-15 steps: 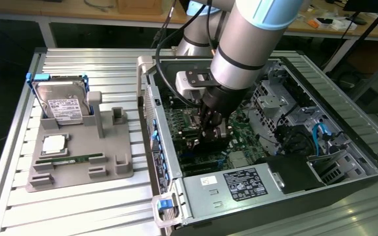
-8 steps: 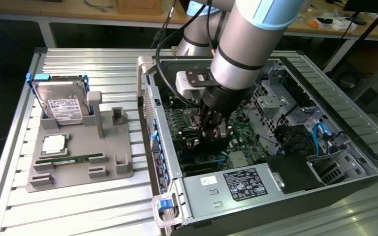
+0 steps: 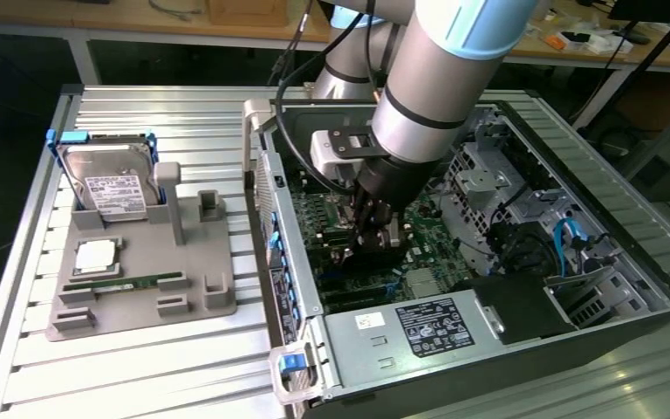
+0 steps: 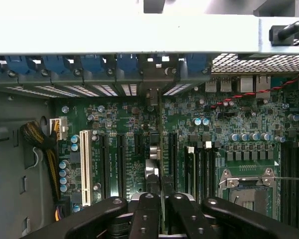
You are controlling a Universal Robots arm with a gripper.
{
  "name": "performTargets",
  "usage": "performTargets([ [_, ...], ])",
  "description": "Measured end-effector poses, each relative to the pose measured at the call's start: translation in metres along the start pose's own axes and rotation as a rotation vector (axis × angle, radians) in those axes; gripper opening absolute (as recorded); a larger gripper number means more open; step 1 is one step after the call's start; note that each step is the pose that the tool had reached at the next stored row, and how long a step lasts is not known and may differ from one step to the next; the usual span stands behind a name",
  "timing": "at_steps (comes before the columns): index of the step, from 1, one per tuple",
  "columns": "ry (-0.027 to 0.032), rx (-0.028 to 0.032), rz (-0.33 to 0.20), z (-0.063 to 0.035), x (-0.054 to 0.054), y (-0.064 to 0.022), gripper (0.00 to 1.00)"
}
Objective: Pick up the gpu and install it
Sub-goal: 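Insert the gpu into the slot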
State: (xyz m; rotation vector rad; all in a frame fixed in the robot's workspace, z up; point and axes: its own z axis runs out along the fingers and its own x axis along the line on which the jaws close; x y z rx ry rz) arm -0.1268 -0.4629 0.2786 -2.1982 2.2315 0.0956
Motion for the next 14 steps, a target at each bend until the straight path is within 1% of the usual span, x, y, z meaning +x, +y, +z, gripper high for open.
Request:
performTargets([
  [9, -0.0001, 0.0, 0.0, -0.0002, -0.0001, 0.0, 0.16],
  [14, 0.0001, -0.0034, 0.0, -0.0087, -0.0005, 0.0004, 0.16],
])
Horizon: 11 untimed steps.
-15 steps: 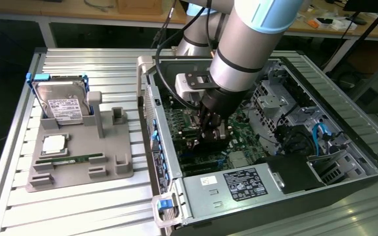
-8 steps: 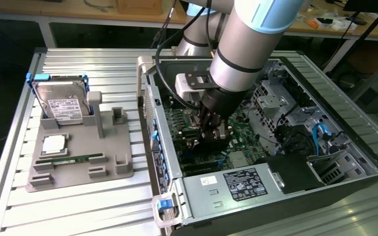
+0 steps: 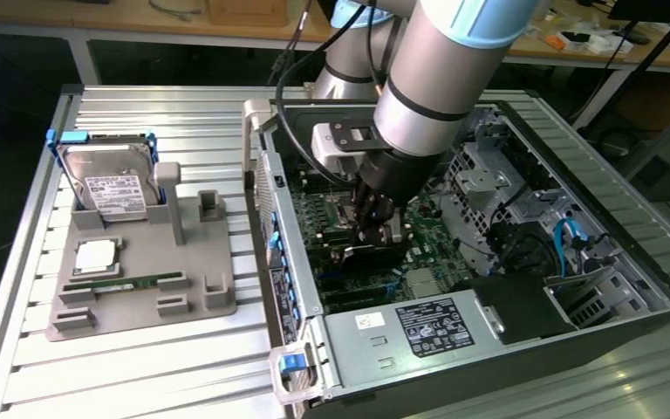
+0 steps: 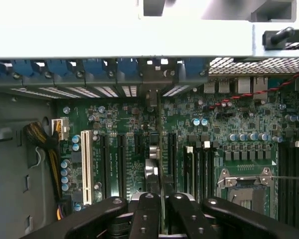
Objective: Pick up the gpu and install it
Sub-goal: 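Insert the gpu into the slot, then press down on the gpu until it lock into place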
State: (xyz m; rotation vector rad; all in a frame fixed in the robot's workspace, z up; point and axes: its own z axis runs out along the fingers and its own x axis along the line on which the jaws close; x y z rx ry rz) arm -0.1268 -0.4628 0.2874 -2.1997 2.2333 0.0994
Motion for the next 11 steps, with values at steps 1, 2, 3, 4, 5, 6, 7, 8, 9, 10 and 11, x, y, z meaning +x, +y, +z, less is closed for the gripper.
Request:
performTargets([
  [1, 0.0, -0.0005, 0.0, -0.0023, -0.0001, 0.0001, 0.16],
  [2, -0.0001, -0.0022, 0.0, -0.0048, -0.0002, 0.0002, 0.16],
  [3, 0.0, -0.0053, 0.0, -0.0056, -0.0003, 0.0001, 0.16],
  [4, -0.0002, -0.0088, 0.0, -0.0069, -0.0003, 0.0003, 0.16],
  [5, -0.0002, -0.0115, 0.001, -0.0089, -0.0005, 0.0004, 0.16],
  [6, -0.0002, -0.0131, 0.001, -0.0096, -0.0005, 0.0004, 0.16],
  [7, -0.0012, -0.0139, 0.001, -0.0096, -0.0005, 0.0003, 0.16],
  [8, -0.0013, -0.014, 0.001, -0.0096, -0.0005, 0.0004, 0.16],
  [9, -0.0013, -0.014, 0.001, -0.0096, -0.0005, 0.0003, 0.16],
  [10, -0.0012, -0.0141, 0.001, -0.0097, -0.0005, 0.0004, 0.16],
  [11, -0.0012, -0.0141, 0.001, -0.0097, -0.0005, 0.0004, 0.16],
])
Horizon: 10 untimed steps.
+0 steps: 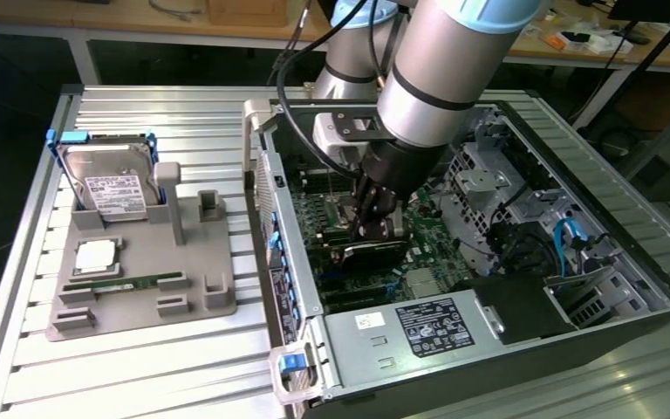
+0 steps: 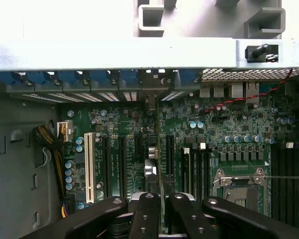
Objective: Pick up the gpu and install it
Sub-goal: 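Press down on the gpu until it lock into place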
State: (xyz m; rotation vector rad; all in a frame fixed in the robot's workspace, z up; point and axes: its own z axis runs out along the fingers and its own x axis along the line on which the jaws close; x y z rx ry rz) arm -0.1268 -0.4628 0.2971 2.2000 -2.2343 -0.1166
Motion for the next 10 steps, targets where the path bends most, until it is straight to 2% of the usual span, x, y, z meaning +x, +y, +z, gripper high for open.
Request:
performTargets([
  [10, -0.0003, 0.0002, 0.006, 0.0, -0.0001, -0.0006, 0.16],
])
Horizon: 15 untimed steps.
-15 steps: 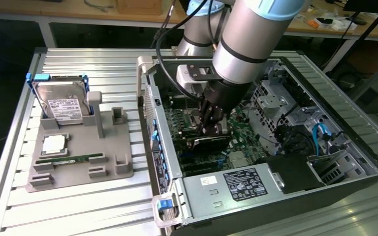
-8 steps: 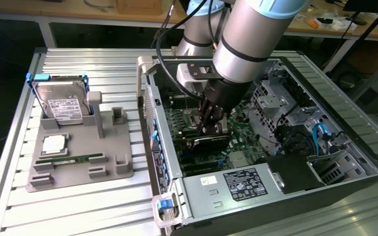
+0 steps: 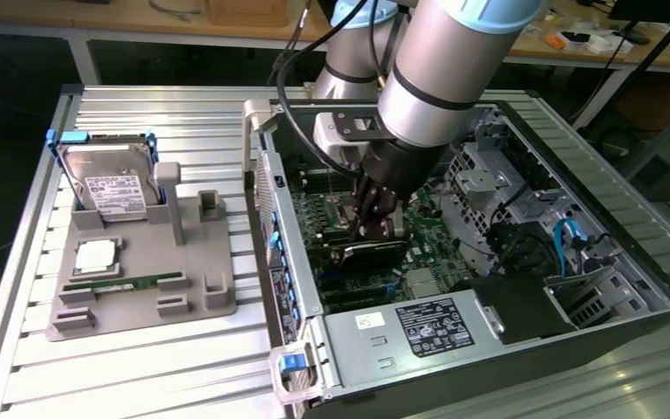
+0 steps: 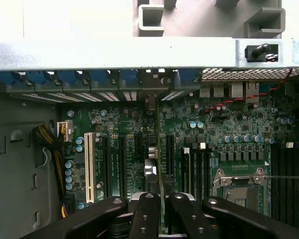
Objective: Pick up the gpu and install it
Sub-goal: 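Press down on the gpu until it lock into place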
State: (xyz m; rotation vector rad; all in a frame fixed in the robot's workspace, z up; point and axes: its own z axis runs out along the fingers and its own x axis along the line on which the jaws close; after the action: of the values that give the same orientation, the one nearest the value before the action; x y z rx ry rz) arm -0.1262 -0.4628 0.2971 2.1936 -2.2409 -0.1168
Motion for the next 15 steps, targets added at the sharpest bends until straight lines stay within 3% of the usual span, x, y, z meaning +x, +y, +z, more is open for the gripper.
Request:
performTargets([
  [4, -0.0022, 0.002, 0.041, 0.0, -0.0002, -0.0006, 0.16],
  [7, -0.002, 0.002, 0.038, 0.0, -0.0002, -0.0008, 0.16],
  [10, 0.0012, -0.001, -0.022, 0.0001, -0.0002, -0.0012, 0.16],
  [15, 0.004, -0.0035, -0.072, 0.0, -0.0002, -0.0031, 0.16],
])
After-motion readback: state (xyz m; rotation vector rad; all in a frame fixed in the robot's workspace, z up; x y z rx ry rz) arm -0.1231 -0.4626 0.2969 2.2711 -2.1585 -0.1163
